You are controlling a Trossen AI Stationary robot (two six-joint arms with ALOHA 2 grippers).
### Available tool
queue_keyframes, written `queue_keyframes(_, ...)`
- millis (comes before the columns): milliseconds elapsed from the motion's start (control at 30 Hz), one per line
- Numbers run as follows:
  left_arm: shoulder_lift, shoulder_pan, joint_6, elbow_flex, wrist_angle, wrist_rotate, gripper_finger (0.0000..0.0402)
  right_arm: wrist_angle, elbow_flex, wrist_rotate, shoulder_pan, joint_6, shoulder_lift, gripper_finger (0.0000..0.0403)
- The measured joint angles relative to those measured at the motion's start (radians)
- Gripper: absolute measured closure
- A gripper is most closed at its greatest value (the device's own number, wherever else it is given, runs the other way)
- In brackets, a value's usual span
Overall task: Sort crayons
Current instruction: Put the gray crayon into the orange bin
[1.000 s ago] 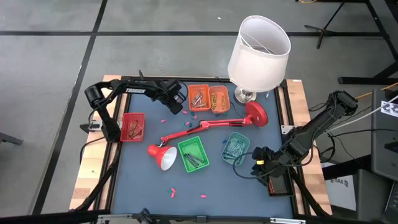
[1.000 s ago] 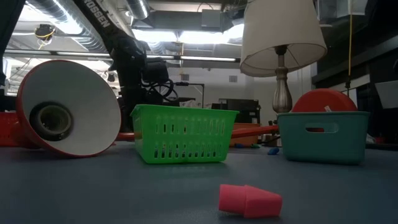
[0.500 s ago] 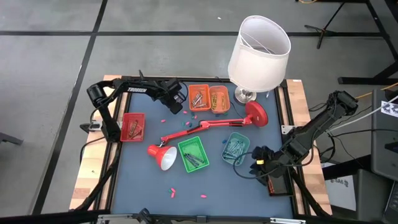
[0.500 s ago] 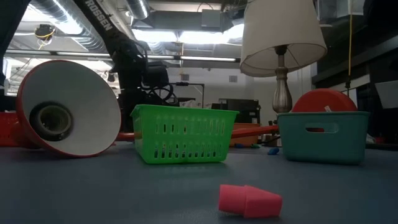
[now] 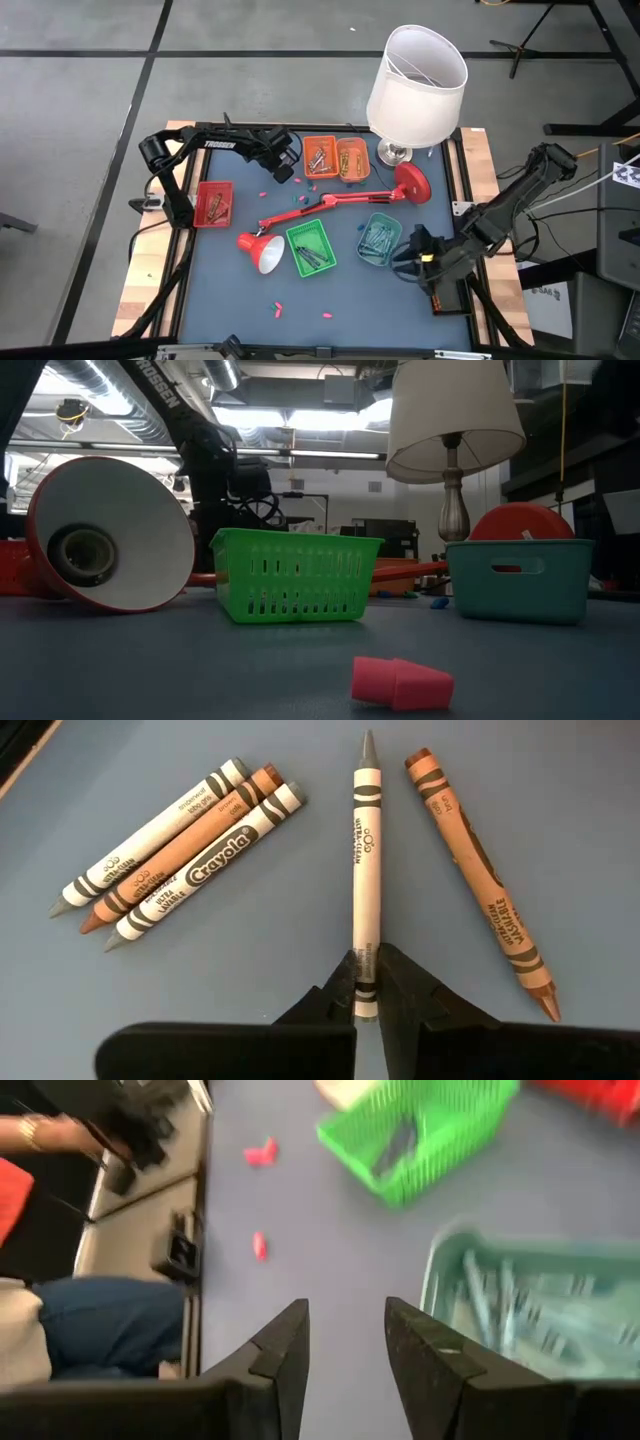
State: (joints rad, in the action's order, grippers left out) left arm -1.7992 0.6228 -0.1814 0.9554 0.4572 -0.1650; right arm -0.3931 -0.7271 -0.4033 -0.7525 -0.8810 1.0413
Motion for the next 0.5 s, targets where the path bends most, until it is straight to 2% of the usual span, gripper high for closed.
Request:
queue_keyframes(167,0.016,0.001,0.0,-0.003,-0.002,0.007,0.0399,-0.001,-0.045,-0.071,0.0,0.206,-0.085,0.0274)
queue_keyframes(333,0.084,0.001,-0.003,-0.008,0.012,0.024,0.0399,-0.006,-0.07,-0.123,0.007,0.446,-0.197,0.0274)
queue_keyframes(500,0.169,0.001,-0.003,-0.005,0.009,0.056,0.0399,-0.009,-0.073,-0.116,0.096,0.617,-0.307,0.0274)
